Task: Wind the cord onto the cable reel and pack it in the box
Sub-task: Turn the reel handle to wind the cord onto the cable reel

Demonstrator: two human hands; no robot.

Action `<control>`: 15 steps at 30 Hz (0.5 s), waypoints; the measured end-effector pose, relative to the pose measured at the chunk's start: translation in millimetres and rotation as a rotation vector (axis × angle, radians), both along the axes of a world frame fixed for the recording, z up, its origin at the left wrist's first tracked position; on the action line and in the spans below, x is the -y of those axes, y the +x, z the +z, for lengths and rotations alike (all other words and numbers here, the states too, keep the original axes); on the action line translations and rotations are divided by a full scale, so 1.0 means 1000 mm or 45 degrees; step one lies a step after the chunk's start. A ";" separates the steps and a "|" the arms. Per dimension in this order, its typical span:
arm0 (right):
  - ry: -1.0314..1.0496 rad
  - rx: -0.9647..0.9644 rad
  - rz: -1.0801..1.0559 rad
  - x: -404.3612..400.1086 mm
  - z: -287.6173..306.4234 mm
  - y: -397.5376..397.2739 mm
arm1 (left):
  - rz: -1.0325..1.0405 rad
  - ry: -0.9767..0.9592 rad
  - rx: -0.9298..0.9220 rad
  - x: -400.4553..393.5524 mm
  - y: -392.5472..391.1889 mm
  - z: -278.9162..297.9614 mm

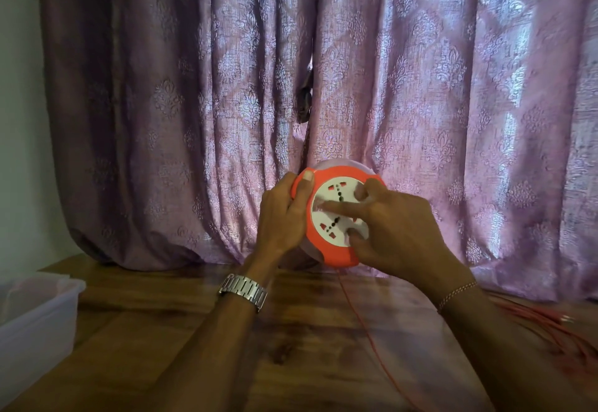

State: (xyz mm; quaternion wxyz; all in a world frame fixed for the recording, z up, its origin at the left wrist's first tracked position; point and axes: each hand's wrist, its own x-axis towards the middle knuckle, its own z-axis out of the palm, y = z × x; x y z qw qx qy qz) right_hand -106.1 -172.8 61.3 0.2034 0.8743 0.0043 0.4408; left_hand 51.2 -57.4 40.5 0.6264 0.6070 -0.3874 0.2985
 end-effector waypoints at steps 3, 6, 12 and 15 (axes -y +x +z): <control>0.102 0.201 -0.021 0.001 -0.002 0.004 | 0.015 0.012 0.009 -0.001 -0.002 0.000; 0.102 0.334 -0.038 0.003 -0.003 0.006 | -0.001 0.007 -0.001 -0.001 -0.003 0.001; 0.081 0.287 0.054 0.003 -0.001 0.003 | -0.009 0.014 -0.026 -0.001 -0.003 0.000; 0.062 0.238 0.160 0.003 0.004 -0.001 | -0.008 0.007 -0.029 -0.002 -0.002 0.001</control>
